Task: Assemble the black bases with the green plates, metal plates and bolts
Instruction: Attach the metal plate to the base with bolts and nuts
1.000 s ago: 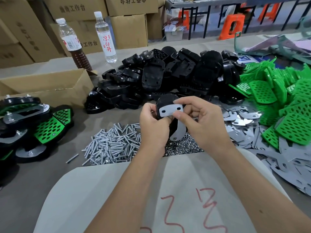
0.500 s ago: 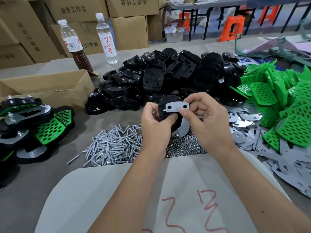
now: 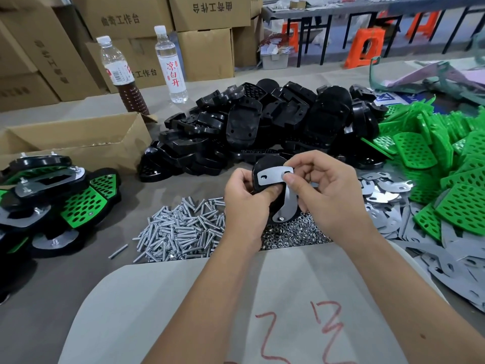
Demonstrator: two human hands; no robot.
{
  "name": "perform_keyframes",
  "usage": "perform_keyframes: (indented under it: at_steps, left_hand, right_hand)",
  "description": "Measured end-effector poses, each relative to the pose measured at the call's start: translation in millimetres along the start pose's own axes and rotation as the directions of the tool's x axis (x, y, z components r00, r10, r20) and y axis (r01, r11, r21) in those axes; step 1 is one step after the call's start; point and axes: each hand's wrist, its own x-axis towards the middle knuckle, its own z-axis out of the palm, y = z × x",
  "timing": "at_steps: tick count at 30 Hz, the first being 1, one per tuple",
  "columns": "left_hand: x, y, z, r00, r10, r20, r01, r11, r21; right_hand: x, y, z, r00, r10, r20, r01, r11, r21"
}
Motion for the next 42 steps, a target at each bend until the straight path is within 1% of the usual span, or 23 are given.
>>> perform_keyframes:
  at_steps: [2,4,6,10,13,15,20,26,33,40,42]
  left_hand:
    - [-1,3,-2,0.999,-0.028,0.042,0.03,0.999,-0.043]
    - [-3,9,-3,0.992,-0.08,0.102,0.094,0.986,-0.14]
    - [-5,11,-5,0.985,-0.111,0.129,0.136,0.97,-0.201]
    - [-2,9,-2,0.991,-0.119,0.064,0.128,0.977,-0.172]
    - [-1,10,0,0.987,-0.161,0.001,0.16,0.978,-0.134]
    - [-1,12,-1,0.98,-0.201,-0.002,0.198,0.967,-0.16]
    - [-1,16,-3,0.963,-0.268,0.024,0.268,0.948,-0.173]
    - [-5,19,0,0.959,-0.283,0.005,0.278,0.94,-0.198]
    - [-8,17,0,0.964,-0.265,-0.034,0.248,0.934,-0.259]
    - [-7,14,2,0.968,-0.238,-0.076,0.213,0.945,-0.247]
    - [-7,13,2,0.968,-0.238,-0.082,0.212,0.946,-0.247]
  right_hand:
    - [1,2,0,1.0,0.008,-0.006,-0.008,1.0,0.005]
    - [1,3,-3,1.0,0.011,-0.017,-0.011,1.0,-0.007]
    - [2,4,-5,1.0,-0.001,-0.011,0.001,1.0,-0.025]
    - [1,5,-2,0.999,-0.004,0.04,0.005,1.0,-0.028]
    - [0,5,0,0.998,-0.013,0.056,0.016,0.999,-0.046]
    - [-1,5,1,0.998,-0.026,0.065,0.029,0.999,-0.043]
    - [-1,8,3,0.995,-0.065,0.074,0.074,0.99,-0.12]
    - [-1,8,4,0.992,-0.098,0.076,0.109,0.98,-0.164]
    - [-3,4,8,0.993,-0.106,0.053,0.113,0.978,-0.174]
    - [-5,2,10,0.994,-0.113,0.013,0.113,0.97,-0.215]
    - [-5,1,9,0.994,-0.108,0.022,0.111,0.969,-0.222]
